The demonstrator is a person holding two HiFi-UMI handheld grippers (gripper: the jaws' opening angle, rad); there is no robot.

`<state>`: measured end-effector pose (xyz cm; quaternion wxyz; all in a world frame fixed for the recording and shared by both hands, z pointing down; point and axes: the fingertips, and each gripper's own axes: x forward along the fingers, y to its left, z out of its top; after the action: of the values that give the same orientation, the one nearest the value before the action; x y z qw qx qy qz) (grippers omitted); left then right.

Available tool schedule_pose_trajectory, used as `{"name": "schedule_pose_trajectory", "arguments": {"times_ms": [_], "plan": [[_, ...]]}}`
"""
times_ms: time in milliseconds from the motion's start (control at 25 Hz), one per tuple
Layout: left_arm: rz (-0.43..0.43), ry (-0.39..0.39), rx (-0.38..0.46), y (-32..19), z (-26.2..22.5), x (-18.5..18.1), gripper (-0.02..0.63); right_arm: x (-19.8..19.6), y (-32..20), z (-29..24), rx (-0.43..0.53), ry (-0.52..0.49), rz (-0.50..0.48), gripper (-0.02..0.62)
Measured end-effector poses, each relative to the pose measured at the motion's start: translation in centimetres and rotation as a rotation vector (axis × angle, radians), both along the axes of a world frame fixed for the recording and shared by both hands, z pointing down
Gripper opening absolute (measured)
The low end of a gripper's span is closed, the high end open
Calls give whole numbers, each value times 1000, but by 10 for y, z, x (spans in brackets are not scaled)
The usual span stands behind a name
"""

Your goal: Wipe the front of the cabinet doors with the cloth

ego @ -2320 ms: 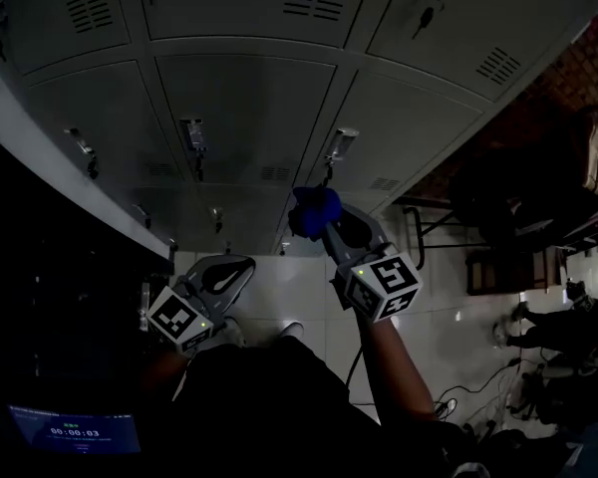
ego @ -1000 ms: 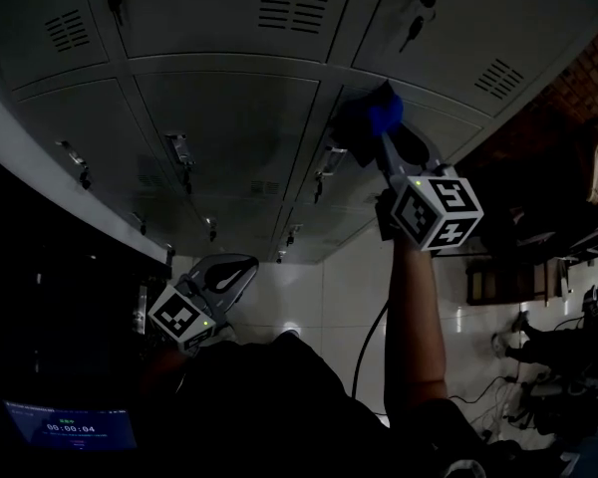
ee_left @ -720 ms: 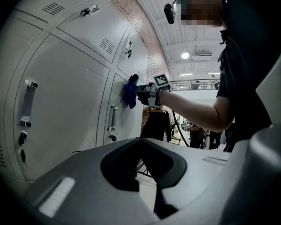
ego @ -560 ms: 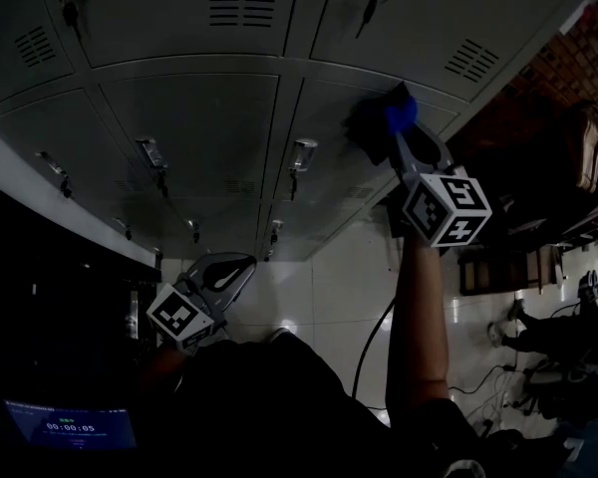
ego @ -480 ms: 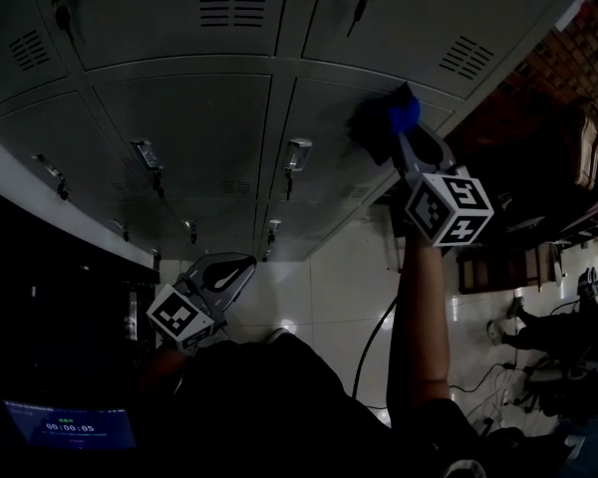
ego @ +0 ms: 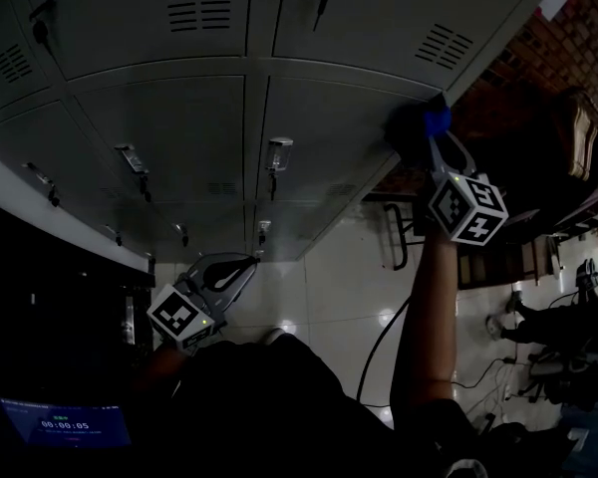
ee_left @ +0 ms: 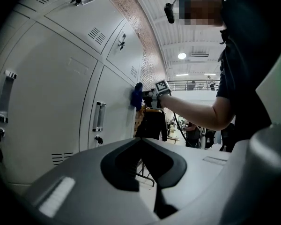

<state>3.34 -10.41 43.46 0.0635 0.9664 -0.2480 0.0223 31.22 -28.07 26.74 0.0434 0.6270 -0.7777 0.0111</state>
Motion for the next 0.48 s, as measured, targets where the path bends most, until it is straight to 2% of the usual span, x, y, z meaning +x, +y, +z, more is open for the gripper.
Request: {"name": "schedule_pose_trajectory", "arguments": {"times_ms": [280,480], "plan": [[-3,-5,24,4,-2,-4,3,12,7,4,-12,-2,52,72],[2,-8,25,12,-2,-16,3,-13,27,12,-11,-4,21,72]]}}
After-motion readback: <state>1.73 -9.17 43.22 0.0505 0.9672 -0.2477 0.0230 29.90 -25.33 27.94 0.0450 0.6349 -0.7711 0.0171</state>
